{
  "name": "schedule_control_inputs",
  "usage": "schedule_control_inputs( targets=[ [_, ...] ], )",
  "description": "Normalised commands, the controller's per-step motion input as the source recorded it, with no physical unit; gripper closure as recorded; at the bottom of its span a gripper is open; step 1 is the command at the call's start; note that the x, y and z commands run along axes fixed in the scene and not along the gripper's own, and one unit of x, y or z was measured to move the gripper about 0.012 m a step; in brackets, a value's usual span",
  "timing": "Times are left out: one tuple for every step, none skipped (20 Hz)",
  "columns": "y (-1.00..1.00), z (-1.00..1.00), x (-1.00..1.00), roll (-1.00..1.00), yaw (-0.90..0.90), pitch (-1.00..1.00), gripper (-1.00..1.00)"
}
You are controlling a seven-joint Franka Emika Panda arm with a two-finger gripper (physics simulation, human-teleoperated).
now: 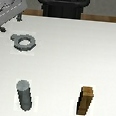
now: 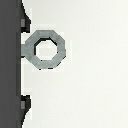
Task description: Put the loop with the handle onto the peg.
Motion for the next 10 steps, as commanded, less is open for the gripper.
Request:
schedule_control_inputs(
  targets=[
    [0.0,0.0,-1.0,0.0,0.0,0.0,-1.0],
    [0.0,-1.0,0.0,0.0,0.0,0.0,-1.0],
    [0.0,-1.0,-1.0,0.0,0.0,0.0,-1.0],
    [0.0,-1.0,0.0,0.0,0.0,0.0,-1.0],
    [0.0,0.0,0.0,0.0,0.0,0.0,-1.0],
    [0.0,-1.0,0.0,0.0,0.0,0.0,-1.0],
    [0.0,-1.0,0.0,0.0,0.0,0.0,-1.0],
    [0.0,0.0,0.0,0.0,0.0,0.0,-1.0],
    [0.0,-1.0,-1.0,0.0,0.0,0.0,-1.0],
    [0.0,-1.0,-1.0,0.0,0.0,0.0,-1.0]
  ],
)
